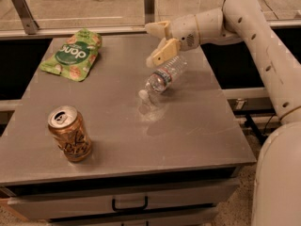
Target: Knock water bottle over
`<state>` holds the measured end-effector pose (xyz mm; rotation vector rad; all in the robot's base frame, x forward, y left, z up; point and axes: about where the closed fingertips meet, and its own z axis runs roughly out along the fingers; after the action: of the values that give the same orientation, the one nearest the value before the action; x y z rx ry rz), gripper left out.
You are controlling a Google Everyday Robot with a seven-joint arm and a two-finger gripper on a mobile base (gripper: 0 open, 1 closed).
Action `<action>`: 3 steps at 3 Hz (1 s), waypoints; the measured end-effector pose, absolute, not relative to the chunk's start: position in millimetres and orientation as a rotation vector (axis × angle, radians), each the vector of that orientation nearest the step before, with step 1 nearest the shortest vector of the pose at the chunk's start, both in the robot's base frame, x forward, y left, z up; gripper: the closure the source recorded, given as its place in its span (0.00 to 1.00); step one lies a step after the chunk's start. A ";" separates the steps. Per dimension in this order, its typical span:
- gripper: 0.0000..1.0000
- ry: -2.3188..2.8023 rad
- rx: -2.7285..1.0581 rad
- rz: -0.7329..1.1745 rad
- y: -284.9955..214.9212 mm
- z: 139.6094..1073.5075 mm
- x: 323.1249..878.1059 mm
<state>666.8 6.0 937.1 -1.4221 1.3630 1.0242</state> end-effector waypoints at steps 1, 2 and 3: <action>0.00 1.382 -1.421 0.977 -11.0 934.4 667.4; 0.00 1.404 -1.447 0.848 -47.3 942.1 676.2; 0.00 1.437 -1.479 0.667 -101.7 958.2 684.7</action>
Offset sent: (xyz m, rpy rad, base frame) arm 0.0290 -0.1204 0.0289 -0.1761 -0.2010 -0.1793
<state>684.7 -101.7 958.2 -1.4793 1.4372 0.6665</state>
